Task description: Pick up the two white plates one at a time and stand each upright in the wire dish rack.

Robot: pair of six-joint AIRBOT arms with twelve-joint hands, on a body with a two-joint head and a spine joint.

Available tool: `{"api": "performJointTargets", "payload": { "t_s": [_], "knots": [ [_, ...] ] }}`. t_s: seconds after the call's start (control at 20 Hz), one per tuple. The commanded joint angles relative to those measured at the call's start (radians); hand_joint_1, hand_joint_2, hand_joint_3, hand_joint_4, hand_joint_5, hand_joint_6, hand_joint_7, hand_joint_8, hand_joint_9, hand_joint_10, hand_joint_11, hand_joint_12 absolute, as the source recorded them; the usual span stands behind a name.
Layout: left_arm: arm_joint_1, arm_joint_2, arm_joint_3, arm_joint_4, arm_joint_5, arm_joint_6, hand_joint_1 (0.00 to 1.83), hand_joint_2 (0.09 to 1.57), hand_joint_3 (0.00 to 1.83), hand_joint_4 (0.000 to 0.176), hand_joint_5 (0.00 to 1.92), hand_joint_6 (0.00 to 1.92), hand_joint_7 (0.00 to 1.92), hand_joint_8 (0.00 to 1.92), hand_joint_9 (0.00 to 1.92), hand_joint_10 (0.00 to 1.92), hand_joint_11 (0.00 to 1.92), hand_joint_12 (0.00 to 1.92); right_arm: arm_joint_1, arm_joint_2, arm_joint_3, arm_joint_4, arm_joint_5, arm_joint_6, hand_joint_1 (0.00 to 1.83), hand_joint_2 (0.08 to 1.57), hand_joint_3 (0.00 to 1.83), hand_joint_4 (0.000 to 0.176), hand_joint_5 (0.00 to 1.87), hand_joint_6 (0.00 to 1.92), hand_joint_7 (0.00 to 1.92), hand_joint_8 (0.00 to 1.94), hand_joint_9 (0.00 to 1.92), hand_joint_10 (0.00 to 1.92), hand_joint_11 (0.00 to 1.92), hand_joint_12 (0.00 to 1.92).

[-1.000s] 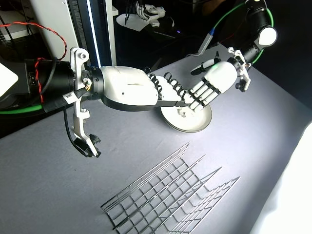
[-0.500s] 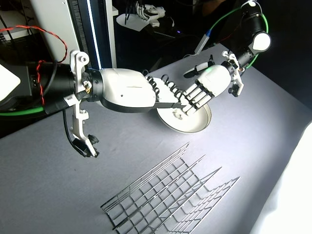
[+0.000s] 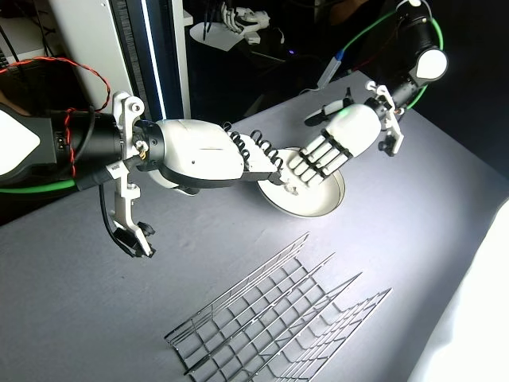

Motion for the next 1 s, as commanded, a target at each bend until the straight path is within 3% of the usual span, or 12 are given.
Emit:
{"api": "performJointTargets", "payload": {
  "t_s": [0.0, 0.3, 0.4, 0.95],
  "knots": [
    [-0.012, 0.010, 0.002, -0.055, -0.044, -0.008, 0.00, 1.08, 0.00, 0.000, 0.04, 0.00, 0.00, 0.00, 0.00, 0.00, 0.00, 0.00, 0.006, 0.004, 0.000, 0.059, 0.078, -0.004, 1.12, 0.99, 0.00, 0.000, 0.10, 0.00, 0.09, 0.00, 0.07, 0.01, 0.00, 0.55],
    [-0.057, 0.038, 0.027, -0.010, -0.088, -0.015, 0.00, 1.08, 0.00, 0.000, 0.02, 0.00, 0.00, 0.00, 0.00, 0.00, 0.00, 0.00, 0.012, 0.005, 0.000, 0.059, 0.081, -0.005, 1.10, 0.99, 0.00, 0.000, 0.08, 0.00, 0.07, 0.00, 0.05, 0.00, 0.00, 0.43],
    [-0.058, 0.039, 0.031, 0.007, -0.093, -0.016, 0.00, 1.08, 0.00, 0.000, 0.04, 0.01, 0.00, 0.00, 0.00, 0.00, 0.00, 0.00, 0.013, 0.005, 0.000, 0.059, 0.081, -0.005, 1.09, 0.98, 0.00, 0.000, 0.08, 0.00, 0.08, 0.00, 0.07, 0.01, 0.00, 0.52],
    [-0.009, 0.017, 0.024, 0.046, -0.074, -0.023, 0.00, 1.09, 0.01, 0.000, 0.03, 0.00, 0.00, 0.00, 0.00, 0.00, 0.00, 0.00, 0.014, 0.005, 0.000, 0.059, 0.089, -0.006, 1.11, 0.98, 0.00, 0.000, 0.06, 0.00, 0.05, 0.00, 0.03, 0.00, 0.00, 0.39]
  ]
}}
